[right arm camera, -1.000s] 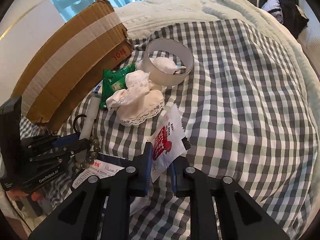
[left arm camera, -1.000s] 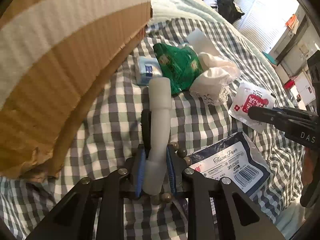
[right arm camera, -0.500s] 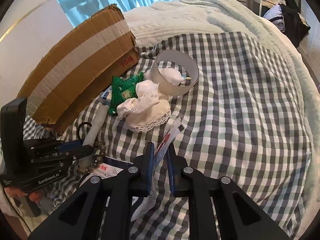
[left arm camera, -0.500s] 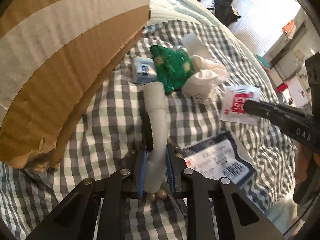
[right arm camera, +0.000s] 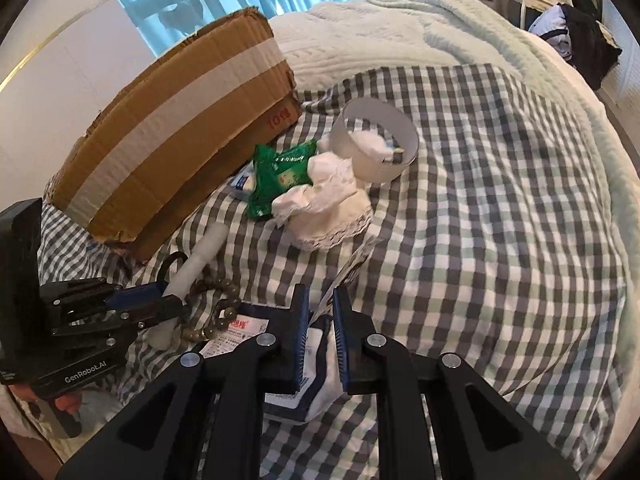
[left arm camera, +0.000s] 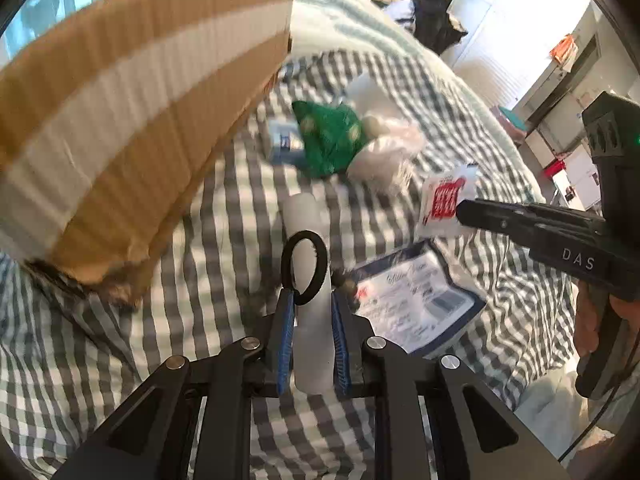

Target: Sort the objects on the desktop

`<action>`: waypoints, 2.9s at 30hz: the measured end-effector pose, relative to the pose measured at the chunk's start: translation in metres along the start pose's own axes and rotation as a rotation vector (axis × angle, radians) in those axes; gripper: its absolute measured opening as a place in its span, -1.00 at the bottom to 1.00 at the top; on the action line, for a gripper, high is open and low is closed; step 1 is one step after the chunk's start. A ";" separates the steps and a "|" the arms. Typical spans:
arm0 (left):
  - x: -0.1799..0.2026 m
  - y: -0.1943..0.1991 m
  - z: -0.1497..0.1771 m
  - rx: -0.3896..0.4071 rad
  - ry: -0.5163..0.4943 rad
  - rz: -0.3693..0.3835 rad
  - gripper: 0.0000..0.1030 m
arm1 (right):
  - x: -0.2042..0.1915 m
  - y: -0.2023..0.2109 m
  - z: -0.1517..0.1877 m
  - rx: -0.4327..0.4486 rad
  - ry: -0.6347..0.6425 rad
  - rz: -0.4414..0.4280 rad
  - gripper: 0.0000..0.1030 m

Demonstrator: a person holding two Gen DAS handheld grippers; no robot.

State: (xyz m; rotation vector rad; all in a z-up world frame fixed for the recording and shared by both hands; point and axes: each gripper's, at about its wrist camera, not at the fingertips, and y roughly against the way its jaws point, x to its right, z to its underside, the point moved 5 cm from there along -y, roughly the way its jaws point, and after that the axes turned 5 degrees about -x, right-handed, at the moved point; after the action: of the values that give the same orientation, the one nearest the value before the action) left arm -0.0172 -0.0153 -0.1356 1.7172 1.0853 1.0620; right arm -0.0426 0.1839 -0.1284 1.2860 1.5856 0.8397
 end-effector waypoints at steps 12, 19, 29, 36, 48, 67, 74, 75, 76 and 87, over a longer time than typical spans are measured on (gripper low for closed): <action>-0.030 -0.026 0.020 -0.132 0.112 0.001 0.12 | 0.011 -0.017 0.000 -0.038 -0.056 0.007 -0.76; -0.023 -0.025 0.034 -0.149 0.006 0.014 -0.61 | 0.009 -0.019 -0.002 -0.035 -0.049 -0.004 -0.76; -0.021 -0.009 0.033 -0.166 0.010 0.110 -0.64 | 0.020 -0.024 -0.005 -0.032 -0.077 0.013 -0.76; -0.016 0.013 0.039 -0.131 -0.059 0.114 -0.64 | 0.028 -0.025 -0.011 -0.013 -0.123 0.014 -0.80; -0.001 0.053 0.028 -0.014 -0.076 0.168 -0.65 | -0.001 0.028 -0.012 0.059 -0.044 0.025 -0.89; 0.001 0.133 -0.029 0.245 -0.041 0.158 -0.65 | -0.011 0.047 -0.039 0.060 -0.022 0.167 -0.34; 0.005 0.086 -0.021 0.146 -0.038 0.184 -0.65 | 0.016 -0.013 -0.016 -0.075 -0.084 0.209 0.19; 0.006 0.081 -0.020 0.130 -0.038 0.181 -0.65 | 0.016 -0.019 -0.016 -0.079 -0.083 0.211 0.31; 0.006 0.077 -0.021 0.124 -0.038 0.174 -0.65 | 0.015 -0.023 -0.017 -0.079 -0.080 0.209 0.33; 0.008 0.051 -0.022 0.053 -0.033 0.162 -0.65 | 0.018 -0.046 -0.012 -0.099 0.030 0.315 -0.19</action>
State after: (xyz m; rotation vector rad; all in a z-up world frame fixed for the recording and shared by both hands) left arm -0.0235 -0.0181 -0.0795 1.8838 0.9744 1.1082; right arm -0.0708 0.1917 -0.1695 1.4785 1.3642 1.1222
